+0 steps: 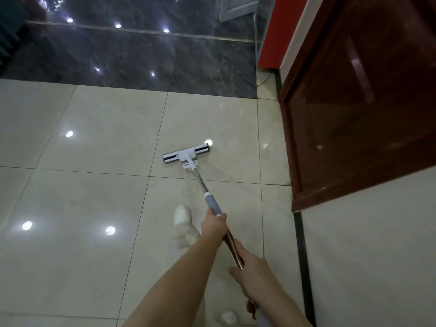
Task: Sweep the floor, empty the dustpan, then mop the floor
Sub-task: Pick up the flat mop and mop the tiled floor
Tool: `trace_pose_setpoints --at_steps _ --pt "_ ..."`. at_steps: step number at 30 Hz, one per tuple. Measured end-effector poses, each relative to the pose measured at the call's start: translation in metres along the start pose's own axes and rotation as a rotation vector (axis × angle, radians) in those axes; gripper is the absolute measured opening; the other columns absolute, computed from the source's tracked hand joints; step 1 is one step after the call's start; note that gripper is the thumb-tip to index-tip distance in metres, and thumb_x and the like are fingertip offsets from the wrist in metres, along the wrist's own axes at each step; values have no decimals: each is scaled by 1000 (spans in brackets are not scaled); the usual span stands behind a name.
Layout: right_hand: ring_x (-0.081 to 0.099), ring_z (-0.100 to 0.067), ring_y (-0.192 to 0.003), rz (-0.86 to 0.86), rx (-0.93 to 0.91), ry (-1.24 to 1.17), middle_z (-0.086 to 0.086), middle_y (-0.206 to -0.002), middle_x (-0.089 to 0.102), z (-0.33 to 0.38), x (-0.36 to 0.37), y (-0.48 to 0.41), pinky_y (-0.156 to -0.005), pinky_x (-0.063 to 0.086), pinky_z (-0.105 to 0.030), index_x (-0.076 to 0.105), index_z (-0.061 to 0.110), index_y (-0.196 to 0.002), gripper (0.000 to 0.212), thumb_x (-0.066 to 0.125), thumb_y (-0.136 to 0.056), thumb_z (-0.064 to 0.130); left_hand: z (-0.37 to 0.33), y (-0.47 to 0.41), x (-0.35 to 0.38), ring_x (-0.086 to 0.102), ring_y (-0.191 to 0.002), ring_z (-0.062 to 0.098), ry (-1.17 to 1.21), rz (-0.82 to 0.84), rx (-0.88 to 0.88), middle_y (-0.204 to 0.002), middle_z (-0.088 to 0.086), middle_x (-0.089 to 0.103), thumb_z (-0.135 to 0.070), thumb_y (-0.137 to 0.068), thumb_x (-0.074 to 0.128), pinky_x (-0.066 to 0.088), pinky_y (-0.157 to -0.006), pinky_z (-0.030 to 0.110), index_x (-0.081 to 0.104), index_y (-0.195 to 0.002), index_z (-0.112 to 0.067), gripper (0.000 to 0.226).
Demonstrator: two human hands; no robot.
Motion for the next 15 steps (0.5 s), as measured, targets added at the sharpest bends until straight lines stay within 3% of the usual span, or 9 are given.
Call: trace_pose_setpoints --at_steps 7,9,11,15 --pt "56 -11 -85 -4 -3 -1 -2 -122 60 108 -52 -113 -75 48 -23 14 45 -150 64 48 -100 23 -111 -111 -57 47 -87 23 -31 -6 75 -130 14 54 -28 -98 44 39 -71 30 27 -148 -17 54" --pt "57 -12 -84 -12 2 -8 -1 -116 59 150 -72 -149 -75 50 -25 15 48 -149 62 46 -101 24 -153 -148 -80 46 -87 22 -21 0 84 -131 14 53 -26 -98 44 39 -71 29 29 -146 -16 52" --pt "55 -10 -79 -22 4 -15 1 -113 57 195 -94 -185 -74 51 -27 17 54 -147 61 45 -100 24 -197 -187 -104 49 -91 25 -1 -2 94 -133 15 52 -26 -98 45 39 -73 30 30 -146 -16 52" --pt "48 -2 -69 -25 48 -11 2 -133 54 287 -140 -261 -54 42 -18 16 55 -146 62 47 -100 27 -284 -267 -151 55 -109 35 13 10 89 -133 16 51 -26 -97 46 45 -76 32 28 -148 -16 55"
Point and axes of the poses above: each hand's wrist, its own y-axis away from the middle knuckle, its own x-axis out of the palm, z = x × y, the point moved 2 cm from there along -y, towards the middle knuckle
